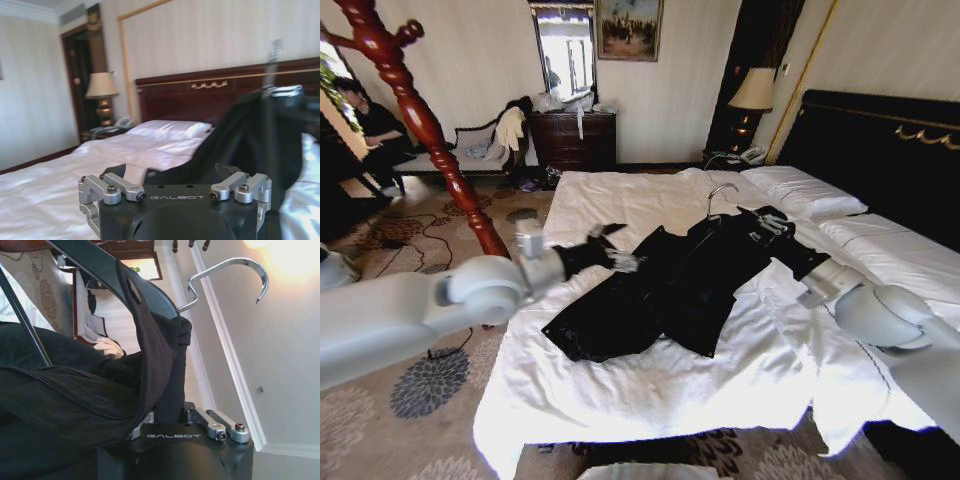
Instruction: Pick up the clothes from the bed and hang them on the clothes hanger.
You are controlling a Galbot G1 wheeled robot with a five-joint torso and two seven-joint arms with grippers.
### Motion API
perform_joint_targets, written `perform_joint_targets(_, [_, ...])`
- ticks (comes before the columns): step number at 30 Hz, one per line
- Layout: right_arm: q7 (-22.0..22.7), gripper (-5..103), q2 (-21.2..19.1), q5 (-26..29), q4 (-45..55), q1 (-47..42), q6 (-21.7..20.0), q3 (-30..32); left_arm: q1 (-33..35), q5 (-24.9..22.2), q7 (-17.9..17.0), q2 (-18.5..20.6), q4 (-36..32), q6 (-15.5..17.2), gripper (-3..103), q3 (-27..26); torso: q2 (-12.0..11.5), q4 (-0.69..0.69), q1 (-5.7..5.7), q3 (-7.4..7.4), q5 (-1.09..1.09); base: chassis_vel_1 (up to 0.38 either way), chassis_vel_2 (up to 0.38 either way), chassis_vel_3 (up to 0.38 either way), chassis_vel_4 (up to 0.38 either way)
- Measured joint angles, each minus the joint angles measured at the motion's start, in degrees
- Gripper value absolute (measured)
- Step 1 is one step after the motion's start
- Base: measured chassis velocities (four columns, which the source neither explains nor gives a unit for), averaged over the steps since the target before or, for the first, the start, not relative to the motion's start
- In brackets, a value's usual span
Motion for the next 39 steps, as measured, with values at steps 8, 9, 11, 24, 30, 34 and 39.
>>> perform_joint_targets(8, [2.0, 23, 0.0, 1.3, 1.4, -0.3, 1.3, 0.3, -0.4, 2.3, 9.7, 0.6, 8.5, 0.2, 102, 1.3, 0.0, 0.03, 0.0, 0.0, 0.01, 0.0, 0.0, 0.0, 0.0])
perform_joint_targets(9, [2.2, 23, -0.2, 1.4, 1.7, -0.6, 1.5, 0.4, 0.1, 2.7, 10.6, 1.8, 10.0, 0.1, 100, 1.2, 0.0, 0.02, 0.0, 0.0, 0.01, 0.0, 0.0, 0.0, 0.0])
perform_joint_targets(11, [2.5, 23, -0.4, 1.6, 2.0, -0.9, 1.8, 0.7, 1.3, 3.3, 12.0, 4.5, 13.3, -0.6, 99, 0.4, 0.0, -0.03, 0.0, 0.0, 0.02, 0.0, 0.0, 0.0, 0.0])
perform_joint_targets(24, [3.0, 23, -1.1, 2.4, 2.7, 0.8, 1.7, 1.2, 6.5, 6.3, 27.4, 24.5, 39.5, -3.3, 81, -1.9, 0.0, -0.02, 0.02, 0.02, 0.04, 0.0, 0.0, 0.0, 0.0])
perform_joint_targets(30, [2.5, 23, -1.4, 2.8, 2.6, 1.3, 1.0, 1.2, 6.7, 6.6, 31.3, 30.6, 45.1, -3.2, 92, -1.7, 0.0, -0.01, 0.02, 0.01, 0.04, 0.0, 0.0, 0.0, 0.0])
perform_joint_targets(34, [2.1, 23, -1.5, 2.9, 2.5, 1.1, 0.9, 1.3, 6.9, 6.6, 32.5, 33.1, 47.4, -3.1, 96, -1.7, 0.0, 0.0, 0.02, 0.01, 0.04, 0.0, 0.0, 0.0, 0.0])
perform_joint_targets(39, [1.9, 23, -1.8, 3.1, 2.5, 0.9, 0.8, 1.7, 8.0, 5.3, 33.8, 36.6, 51.7, -1.9, 97, -2.3, 0.0, 0.0, 0.01, 0.01, 0.04, 0.0, 0.0, 0.0, 0.0])
